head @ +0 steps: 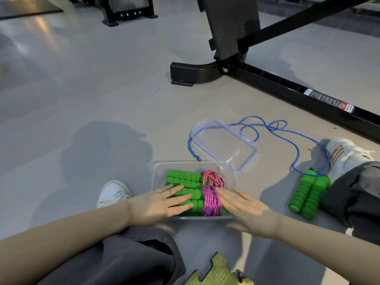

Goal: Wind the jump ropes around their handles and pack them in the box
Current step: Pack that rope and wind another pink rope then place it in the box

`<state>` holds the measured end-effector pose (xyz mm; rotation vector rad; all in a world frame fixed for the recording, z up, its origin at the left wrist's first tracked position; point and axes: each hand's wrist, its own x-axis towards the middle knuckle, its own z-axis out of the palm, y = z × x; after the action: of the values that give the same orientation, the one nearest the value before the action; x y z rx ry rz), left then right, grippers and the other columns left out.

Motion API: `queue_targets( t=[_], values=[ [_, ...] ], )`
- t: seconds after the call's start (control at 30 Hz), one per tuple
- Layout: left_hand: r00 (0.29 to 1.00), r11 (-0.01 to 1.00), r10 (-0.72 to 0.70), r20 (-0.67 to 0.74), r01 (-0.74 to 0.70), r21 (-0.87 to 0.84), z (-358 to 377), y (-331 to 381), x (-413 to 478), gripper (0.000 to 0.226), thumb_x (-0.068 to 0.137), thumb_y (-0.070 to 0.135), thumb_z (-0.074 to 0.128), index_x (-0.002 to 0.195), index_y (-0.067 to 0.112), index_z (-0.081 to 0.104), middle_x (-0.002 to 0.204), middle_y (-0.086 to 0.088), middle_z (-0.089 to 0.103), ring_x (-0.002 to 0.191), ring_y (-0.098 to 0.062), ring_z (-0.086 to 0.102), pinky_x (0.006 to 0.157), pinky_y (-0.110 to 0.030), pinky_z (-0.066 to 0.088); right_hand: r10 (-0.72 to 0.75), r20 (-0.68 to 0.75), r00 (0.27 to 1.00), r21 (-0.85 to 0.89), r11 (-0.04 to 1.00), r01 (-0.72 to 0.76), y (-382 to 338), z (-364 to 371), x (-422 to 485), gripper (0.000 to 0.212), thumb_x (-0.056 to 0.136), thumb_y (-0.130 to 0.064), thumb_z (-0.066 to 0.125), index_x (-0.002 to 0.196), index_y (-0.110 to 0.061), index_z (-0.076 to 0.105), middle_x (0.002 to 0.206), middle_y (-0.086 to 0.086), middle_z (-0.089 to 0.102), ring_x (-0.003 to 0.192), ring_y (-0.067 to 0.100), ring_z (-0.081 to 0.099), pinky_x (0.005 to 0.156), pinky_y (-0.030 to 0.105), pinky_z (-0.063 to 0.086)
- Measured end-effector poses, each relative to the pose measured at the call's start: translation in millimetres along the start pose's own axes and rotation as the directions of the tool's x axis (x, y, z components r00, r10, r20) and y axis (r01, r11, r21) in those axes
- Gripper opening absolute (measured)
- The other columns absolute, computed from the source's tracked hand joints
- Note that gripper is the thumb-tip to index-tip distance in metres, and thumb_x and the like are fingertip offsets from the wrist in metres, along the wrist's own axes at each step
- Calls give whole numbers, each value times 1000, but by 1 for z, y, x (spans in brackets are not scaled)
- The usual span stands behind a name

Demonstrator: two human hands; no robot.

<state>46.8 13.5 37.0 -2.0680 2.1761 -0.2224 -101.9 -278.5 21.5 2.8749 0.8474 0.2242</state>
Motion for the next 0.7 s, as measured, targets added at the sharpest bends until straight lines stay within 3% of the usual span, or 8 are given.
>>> queue_targets(
  t=[0.13,0.23,0.37,0.5,0.7],
  values=[
    [1000,995,-2,-18,4,103,9,3,-2,43,97,14,26,138,13,36,136,-15,54,122,-36,54,98,-43,45,-22,-53,998,-24,1000,21,3,6,2,48,93,-29,33,133,-4,40,141,13,47,133,24,38,112,38,16],
    [1000,995,6,5,-6,95,10,6,-2,41,97,16,28,136,13,38,134,-14,56,120,-37,55,96,-44,47,-16,-77,997,-18,1000,15,-3,12,-1,41,100,-21,21,132,-3,40,140,15,47,131,28,43,111,42,20],
    [999,993,24,-33,-21,113,9,4,-2,45,104,13,6,134,13,39,132,-12,59,117,-36,58,92,-43,52,10,-115,993,5,1000,-9,-10,8,1,37,102,-19,22,126,-1,42,131,17,56,125,31,51,113,43,18],
    [999,997,30,-42,-26,79,5,1,-2,39,99,18,26,136,17,38,133,-10,58,118,-32,58,94,-39,51,19,-69,997,-8,1000,-20,-5,2,2,43,103,-22,13,127,-2,42,129,15,58,121,28,54,114,38,14],
    [999,994,14,-52,-8,108,-2,-4,-3,62,88,26,34,147,8,27,140,-16,50,127,-31,50,104,-40,41,73,-44,996,7,997,-73,-3,4,2,49,101,-30,19,137,-1,33,137,15,50,128,26,48,113,37,18]
  ],
)
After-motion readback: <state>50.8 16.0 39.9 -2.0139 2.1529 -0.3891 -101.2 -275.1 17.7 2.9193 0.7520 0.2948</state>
